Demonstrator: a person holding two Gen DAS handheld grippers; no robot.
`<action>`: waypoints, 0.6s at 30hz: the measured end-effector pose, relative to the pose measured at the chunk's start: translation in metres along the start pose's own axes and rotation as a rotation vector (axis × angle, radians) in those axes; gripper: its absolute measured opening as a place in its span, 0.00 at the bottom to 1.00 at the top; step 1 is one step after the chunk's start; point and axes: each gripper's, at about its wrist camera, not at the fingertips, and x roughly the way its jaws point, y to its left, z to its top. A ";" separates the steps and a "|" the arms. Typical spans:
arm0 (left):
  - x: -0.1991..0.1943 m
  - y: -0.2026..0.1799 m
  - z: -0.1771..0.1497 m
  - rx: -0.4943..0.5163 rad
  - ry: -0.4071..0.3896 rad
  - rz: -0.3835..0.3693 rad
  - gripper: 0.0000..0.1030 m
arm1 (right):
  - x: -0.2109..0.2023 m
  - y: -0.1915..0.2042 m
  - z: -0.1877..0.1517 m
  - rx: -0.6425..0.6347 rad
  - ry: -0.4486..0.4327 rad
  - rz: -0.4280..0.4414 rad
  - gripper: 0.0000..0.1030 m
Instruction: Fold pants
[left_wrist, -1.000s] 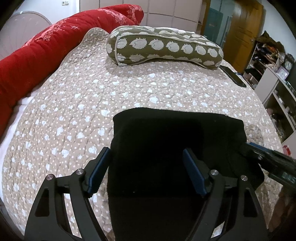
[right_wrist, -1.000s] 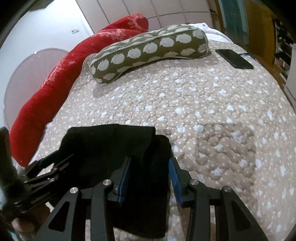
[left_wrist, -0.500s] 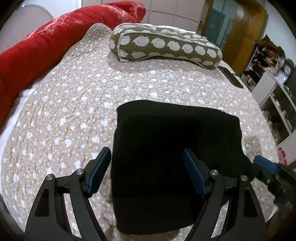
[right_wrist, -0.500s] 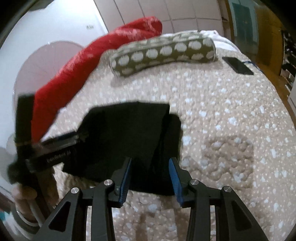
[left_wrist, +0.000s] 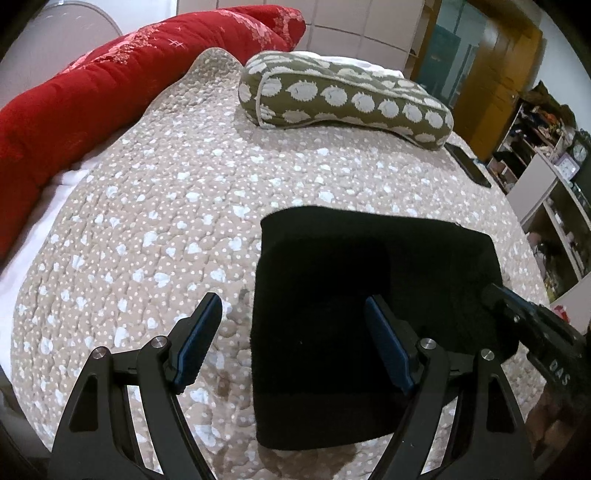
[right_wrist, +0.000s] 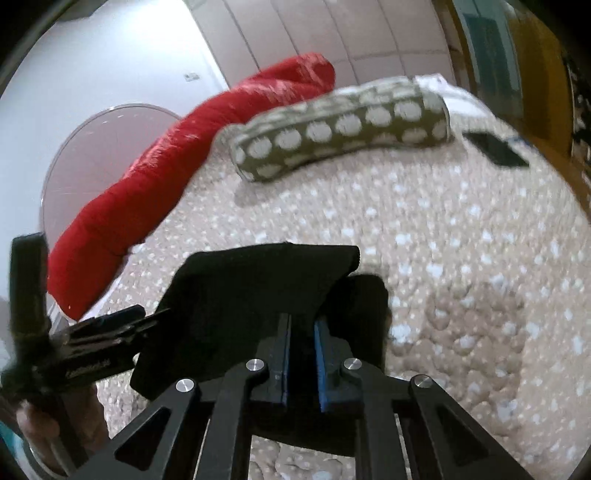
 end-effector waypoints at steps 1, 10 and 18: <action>-0.002 0.000 0.001 -0.002 -0.005 -0.001 0.78 | -0.004 0.003 0.000 -0.018 -0.007 -0.006 0.09; 0.008 -0.007 -0.002 0.030 0.010 0.018 0.78 | -0.007 -0.021 0.001 -0.013 0.029 -0.088 0.09; 0.013 -0.014 0.012 0.068 -0.029 0.053 0.78 | -0.025 -0.029 0.017 0.047 -0.035 -0.091 0.20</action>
